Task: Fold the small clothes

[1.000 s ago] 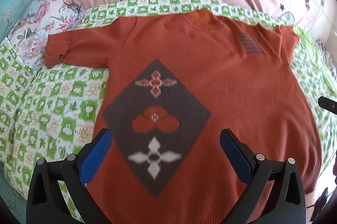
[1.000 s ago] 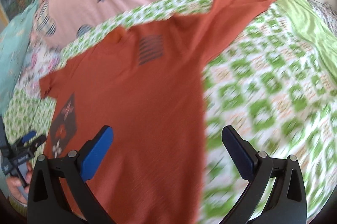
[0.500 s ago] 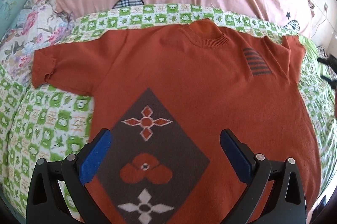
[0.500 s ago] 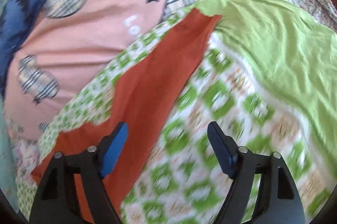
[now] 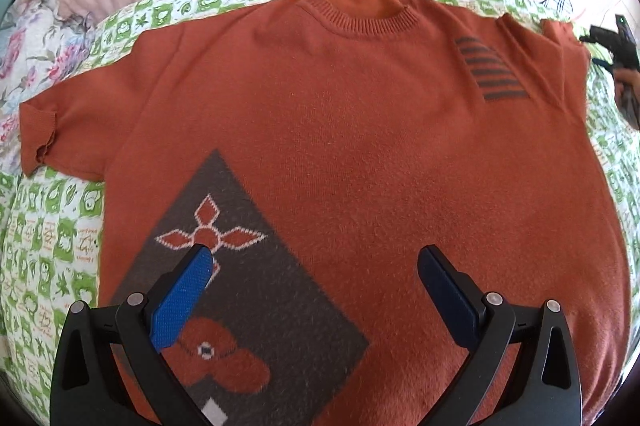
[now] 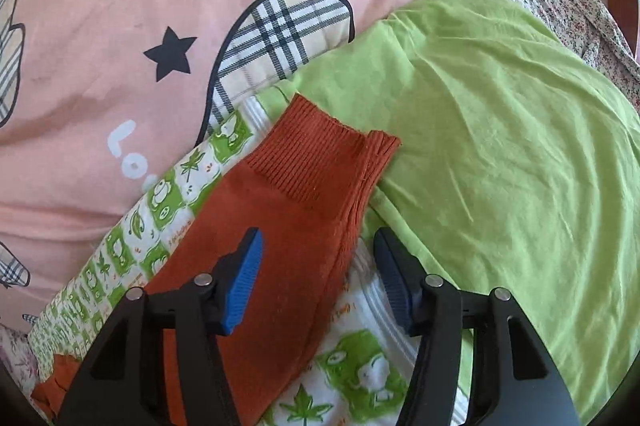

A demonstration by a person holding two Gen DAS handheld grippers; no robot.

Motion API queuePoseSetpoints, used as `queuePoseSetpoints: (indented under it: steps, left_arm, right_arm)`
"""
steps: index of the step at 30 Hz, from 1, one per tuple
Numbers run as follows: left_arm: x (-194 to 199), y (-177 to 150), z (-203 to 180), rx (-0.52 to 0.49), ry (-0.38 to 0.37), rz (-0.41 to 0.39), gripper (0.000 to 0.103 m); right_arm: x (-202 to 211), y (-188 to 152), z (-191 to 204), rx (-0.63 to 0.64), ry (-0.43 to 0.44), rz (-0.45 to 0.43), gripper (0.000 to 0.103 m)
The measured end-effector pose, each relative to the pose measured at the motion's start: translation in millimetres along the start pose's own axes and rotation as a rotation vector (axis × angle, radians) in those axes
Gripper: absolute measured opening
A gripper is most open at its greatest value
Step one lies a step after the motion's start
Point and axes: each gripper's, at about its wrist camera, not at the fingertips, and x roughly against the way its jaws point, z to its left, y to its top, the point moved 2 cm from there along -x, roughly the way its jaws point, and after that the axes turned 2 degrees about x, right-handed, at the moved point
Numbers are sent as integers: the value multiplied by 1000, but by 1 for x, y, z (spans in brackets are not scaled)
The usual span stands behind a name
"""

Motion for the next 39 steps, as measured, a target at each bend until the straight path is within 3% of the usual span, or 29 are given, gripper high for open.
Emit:
queuePoseSetpoints:
  steps: [1, 3, 4, 7, 10, 17, 26, 29, 33, 36, 39]
  left_arm:
    - [-2, 0, 0, -2, 4, 2, 103]
    - [-4, 1, 3, 4, 5, 14, 103]
    - [-5, 1, 5, 10, 4, 18, 103]
    - [-5, 1, 11, 26, 2, 21, 102]
    - [-3, -2, 16, 39, -4, 15, 102]
    - [12, -10, 23, 81, -58, -17, 102]
    - [38, -9, 47, 118, -109, -96, 102]
    - [46, -8, 58, 131, -145, -130, 103]
    - [44, -6, 72, 146, -186, -150, 103]
    - [39, -4, 81, 154, -227, -158, 103]
    - [25, 2, 85, 163, -265, -154, 103]
  right_arm:
    - [-3, 2, -2, 0, -3, 4, 43]
    - [0, 6, -2, 22, -13, -7, 12]
    - [4, 7, 1, 32, 4, -12, 8]
    - [31, 6, 20, 95, 65, -54, 8]
    - [59, -15, 54, 162, 189, -29, 7]
    - [112, -139, 160, 297, 437, 114, 7]
    - [121, -292, 331, 387, 773, 396, 7]
    - [116, -336, 380, 433, 836, 488, 7]
    - [98, -377, 430, 483, 848, 570, 7]
    - [84, -393, 438, 458, 840, 631, 12]
    - [86, -391, 427, 415, 856, 629, 27]
